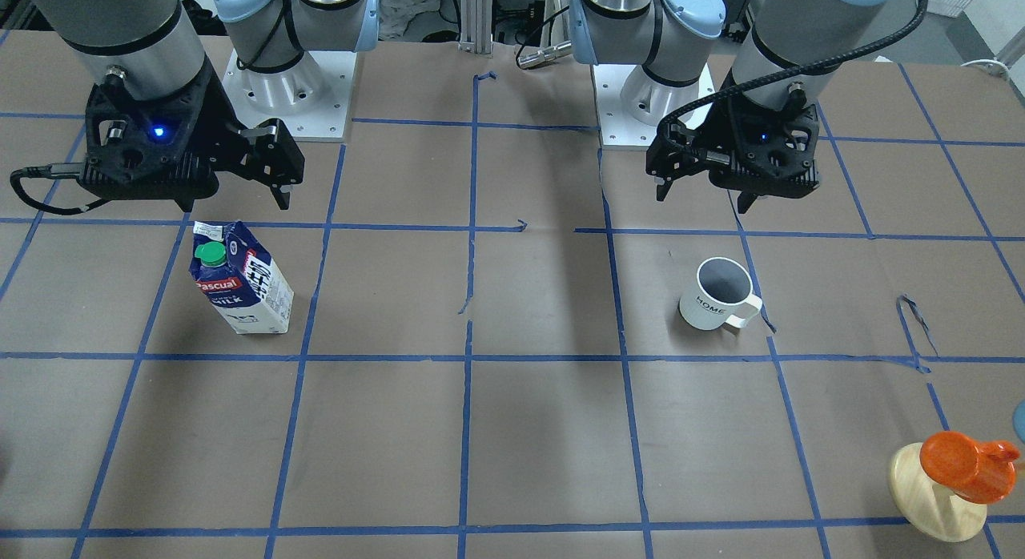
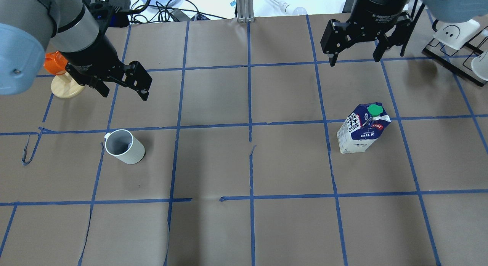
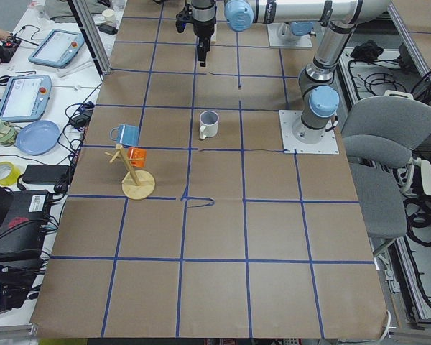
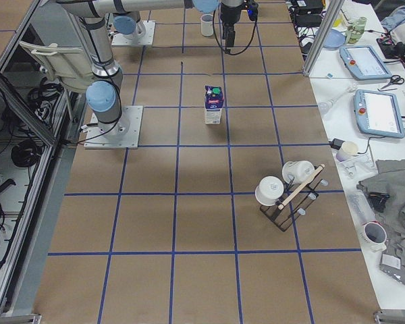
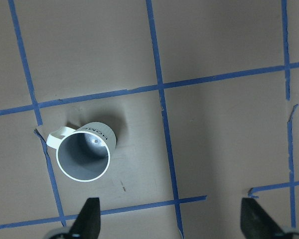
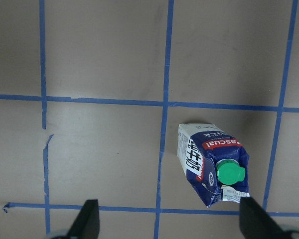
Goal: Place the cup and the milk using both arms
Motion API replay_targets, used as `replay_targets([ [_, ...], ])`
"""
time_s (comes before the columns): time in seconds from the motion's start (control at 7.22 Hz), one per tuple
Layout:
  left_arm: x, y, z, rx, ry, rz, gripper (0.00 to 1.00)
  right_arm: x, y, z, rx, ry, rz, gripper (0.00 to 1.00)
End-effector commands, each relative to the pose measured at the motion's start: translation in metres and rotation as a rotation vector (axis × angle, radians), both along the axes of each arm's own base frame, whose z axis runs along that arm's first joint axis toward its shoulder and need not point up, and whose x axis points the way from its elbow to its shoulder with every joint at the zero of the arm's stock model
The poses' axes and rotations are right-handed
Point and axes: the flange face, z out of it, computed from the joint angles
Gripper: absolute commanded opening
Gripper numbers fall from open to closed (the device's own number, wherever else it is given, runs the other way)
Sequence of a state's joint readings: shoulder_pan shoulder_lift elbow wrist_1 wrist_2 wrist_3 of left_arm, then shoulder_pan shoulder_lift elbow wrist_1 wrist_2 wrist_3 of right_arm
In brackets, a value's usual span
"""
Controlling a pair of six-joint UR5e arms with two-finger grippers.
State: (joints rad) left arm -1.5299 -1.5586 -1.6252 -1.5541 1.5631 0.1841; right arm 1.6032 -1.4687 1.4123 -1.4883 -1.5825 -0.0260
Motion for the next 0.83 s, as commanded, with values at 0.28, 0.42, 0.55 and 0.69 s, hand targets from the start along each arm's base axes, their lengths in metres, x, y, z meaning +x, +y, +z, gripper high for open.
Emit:
replay_targets([
  [0.28, -0.0006, -0.0004, -0.0015, 0.000, 0.002, -0.012, 1.00, 0.0002, -0.0016, -0.0039, 0.008, -0.002, 0.000, 1.00],
  [0.42, 0.0003, -0.0003, -0.0001, -0.003, 0.000, -0.010, 1.00, -0.0003, -0.0011, -0.0031, 0.006, 0.002, 0.001, 1.00],
  [0.55, 0.0010, 0.0002, 0.0005, -0.003, 0.000, -0.012, 1.00, -0.0003, -0.0006, -0.0022, 0.005, 0.002, 0.001, 1.00],
  [0.69, 0.0010, 0.0008, 0.0005, -0.003, 0.000, -0.012, 1.00, -0.0002, -0.0006, -0.0022, 0.005, 0.001, 0.001, 1.00],
])
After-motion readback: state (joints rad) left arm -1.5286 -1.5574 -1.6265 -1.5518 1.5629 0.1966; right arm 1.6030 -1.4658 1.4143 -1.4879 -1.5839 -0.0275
